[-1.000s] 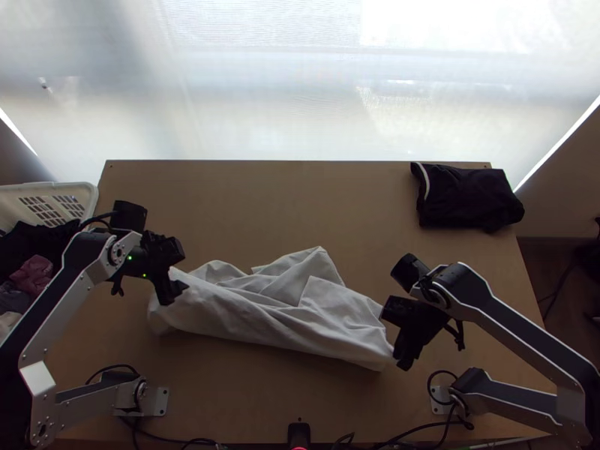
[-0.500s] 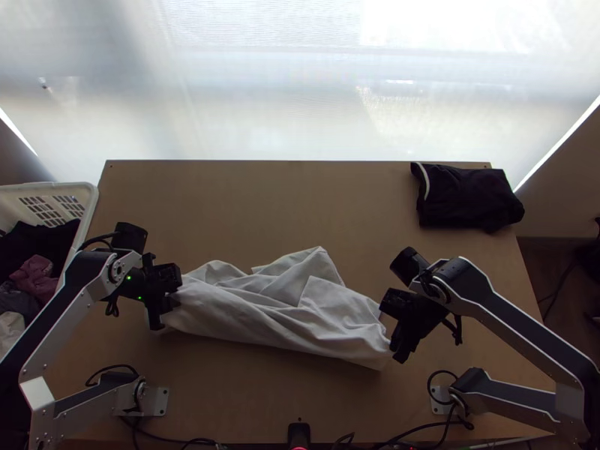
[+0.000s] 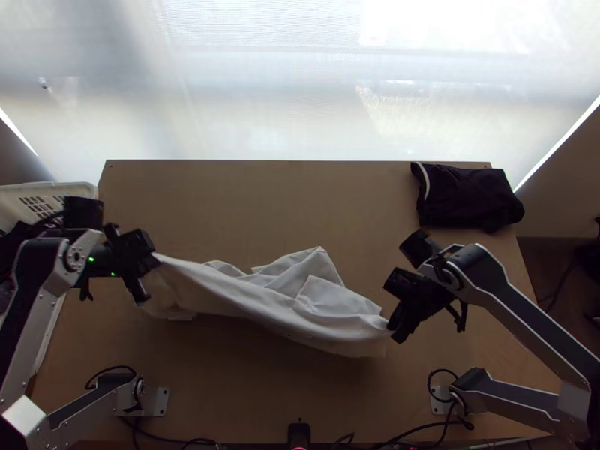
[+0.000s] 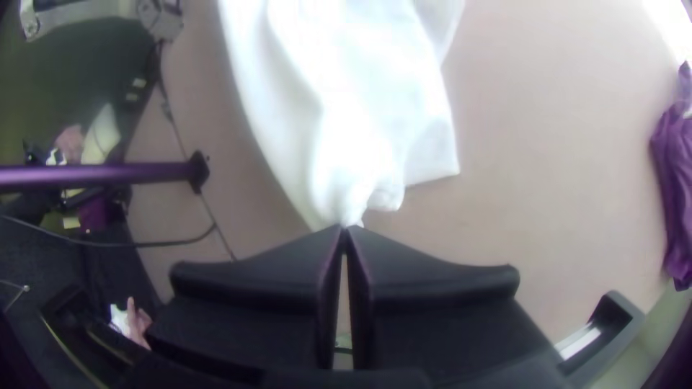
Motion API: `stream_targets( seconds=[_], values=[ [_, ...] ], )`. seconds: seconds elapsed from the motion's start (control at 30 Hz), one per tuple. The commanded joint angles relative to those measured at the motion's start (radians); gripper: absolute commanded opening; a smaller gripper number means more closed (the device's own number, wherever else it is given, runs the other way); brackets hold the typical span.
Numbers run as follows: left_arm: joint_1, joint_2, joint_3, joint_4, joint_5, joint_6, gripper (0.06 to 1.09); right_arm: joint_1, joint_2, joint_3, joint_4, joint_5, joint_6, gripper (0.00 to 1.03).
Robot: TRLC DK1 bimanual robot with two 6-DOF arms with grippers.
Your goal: Fold the t-shirt
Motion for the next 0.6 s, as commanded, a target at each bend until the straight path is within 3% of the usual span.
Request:
stream_targets(
  seconds=[0.0,0.3,0.57],
  values=[
    [0.065,-0.054,0.275,-0.013,0.066,-0.16,0.1,-0.118,-0.021,0.158,0.055,-0.001,0.066,0.03],
    [0.048,-0.149,0.45,0.008,0.068,-0.358,0.09,-0.245,-0.04,0.395,0.112,-0.001,0.147,0.03],
    [0.021,-0.277,0.495,-0.153,0.068,-0.366,0.09,-0.225,-0.135,0.402,0.06,-0.032,0.153,0.03]
  ],
)
